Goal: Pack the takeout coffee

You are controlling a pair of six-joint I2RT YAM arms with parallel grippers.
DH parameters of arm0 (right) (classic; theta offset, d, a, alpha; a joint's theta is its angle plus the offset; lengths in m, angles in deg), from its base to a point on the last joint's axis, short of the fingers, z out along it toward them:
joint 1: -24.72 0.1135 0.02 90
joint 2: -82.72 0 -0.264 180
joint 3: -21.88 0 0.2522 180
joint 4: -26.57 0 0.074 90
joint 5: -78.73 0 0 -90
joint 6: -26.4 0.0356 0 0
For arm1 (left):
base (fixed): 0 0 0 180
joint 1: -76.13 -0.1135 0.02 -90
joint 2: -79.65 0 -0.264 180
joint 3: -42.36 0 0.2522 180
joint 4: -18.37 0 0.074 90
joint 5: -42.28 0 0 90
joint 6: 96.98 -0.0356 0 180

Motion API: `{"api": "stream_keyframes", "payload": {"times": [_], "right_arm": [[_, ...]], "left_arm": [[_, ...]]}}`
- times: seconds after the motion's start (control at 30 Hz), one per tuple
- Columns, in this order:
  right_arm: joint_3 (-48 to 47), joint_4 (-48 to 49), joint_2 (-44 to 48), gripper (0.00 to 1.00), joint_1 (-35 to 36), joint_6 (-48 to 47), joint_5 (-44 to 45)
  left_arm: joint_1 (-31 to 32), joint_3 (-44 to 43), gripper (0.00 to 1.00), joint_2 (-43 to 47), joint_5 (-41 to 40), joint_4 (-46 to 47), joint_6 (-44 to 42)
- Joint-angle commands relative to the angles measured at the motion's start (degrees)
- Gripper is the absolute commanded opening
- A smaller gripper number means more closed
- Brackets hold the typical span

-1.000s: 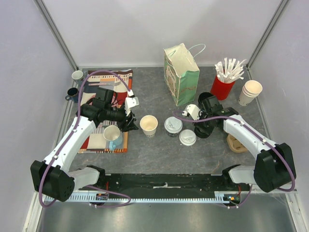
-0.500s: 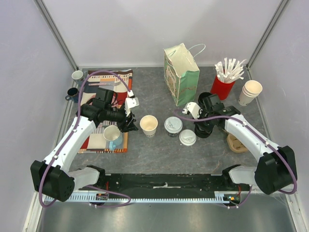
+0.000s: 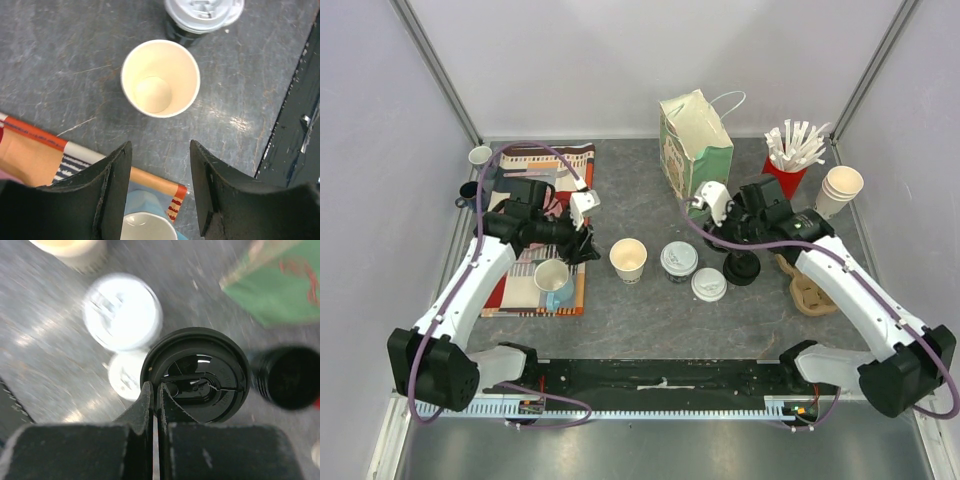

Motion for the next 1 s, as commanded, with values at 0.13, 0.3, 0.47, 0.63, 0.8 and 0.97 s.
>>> {"api": "stream_keyframes", "payload": {"times": [0.13, 0.3, 0.47, 0.63, 0.8, 0.97], "right_arm": [[-13.2, 11.2, -12.1, 0.00, 16.3, 13.6, -3.9], [-26.4, 8.8, -27.4, 0.00, 22.7, 17.1, -1.5], [-34.1, 3.7, -33.9, 0.00, 25.5, 17.8, 2.7], [-34.9, 1.4, -35.5, 0.00, 26.6, 18.7, 2.8], [-34.9, -0.4, -35.8, 0.00, 28.3, 19.0, 4.4], [-34.7, -0.7, -37.5, 0.00, 28.3, 18.5, 1.9]], "left_arm": [[-6.4, -2.9, 0.56, -1.1, -2.8, 8.4, 10.3], [-9.6, -3.8, 0.56, -1.8, -5.5, 10.5, 14.3], [-12.0, -3.9, 0.56, -2.0, -6.2, 10.6, 14.5], [-12.6, -3.4, 0.56, -2.3, -6.2, 10.7, 14.2], [-12.8, -3.4, 0.56, -2.4, -5.2, 10.7, 14.0], [-12.9, -3.4, 0.56, -2.1, -4.7, 10.7, 13.8]]}}
